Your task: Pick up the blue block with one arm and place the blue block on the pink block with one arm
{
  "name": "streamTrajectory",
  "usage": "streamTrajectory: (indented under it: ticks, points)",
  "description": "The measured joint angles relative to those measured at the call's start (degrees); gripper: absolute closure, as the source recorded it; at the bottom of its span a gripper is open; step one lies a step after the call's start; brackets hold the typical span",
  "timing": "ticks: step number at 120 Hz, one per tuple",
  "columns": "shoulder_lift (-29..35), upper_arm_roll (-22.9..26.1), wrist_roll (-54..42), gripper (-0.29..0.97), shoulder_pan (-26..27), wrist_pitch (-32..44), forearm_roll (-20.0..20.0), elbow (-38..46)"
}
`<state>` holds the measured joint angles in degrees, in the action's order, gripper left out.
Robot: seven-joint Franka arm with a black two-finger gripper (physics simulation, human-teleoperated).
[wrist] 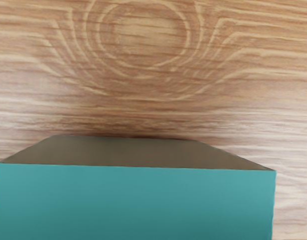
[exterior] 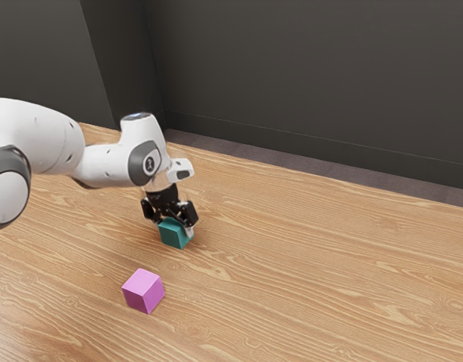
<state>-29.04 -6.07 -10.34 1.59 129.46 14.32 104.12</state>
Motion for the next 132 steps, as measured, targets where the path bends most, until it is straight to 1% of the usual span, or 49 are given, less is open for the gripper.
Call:
streamTrajectory:
  ticks: [14, 28, 35, 45, 54, 64, 70, 78, 86, 102, 118, 132]
  points:
    - [-0.5, 0.0, -0.3, 0.01, 0.0, 0.7, 0.0, -0.1]
    - [-0.5, 0.1, -0.5, 0.27, 0.0, 1.2, -0.1, -0.2]
    - [-0.4, 0.0, -0.4, 0.35, 0.0, 1.4, -0.5, -0.2]
    - [-0.1, 0.0, -0.1, 0.39, 0.0, 1.5, -1.2, -0.3]
    - [1.6, 0.0, 0.0, 0.36, 0.0, 1.2, -1.5, -0.2]
    - [4.9, 0.1, 0.2, 0.34, 0.0, -0.2, -1.9, 0.2]
    - [7.9, 0.1, 0.2, 0.34, 0.1, -1.1, -2.2, 1.9]
    - [13.2, 0.0, 0.3, 0.32, 0.1, -1.9, -2.4, 6.2]
    - [16.9, 0.0, 0.2, 0.31, 0.1, -2.5, -2.4, 9.3]
    - [26.6, 0.1, 0.2, 0.3, 0.0, -3.0, -2.4, 20.0]
    - [33.2, 3.0, 0.7, 0.3, -2.2, -2.5, -2.8, 28.5]
    - [40.0, 4.9, 2.0, 0.3, 0.1, -2.2, -3.3, 34.5]
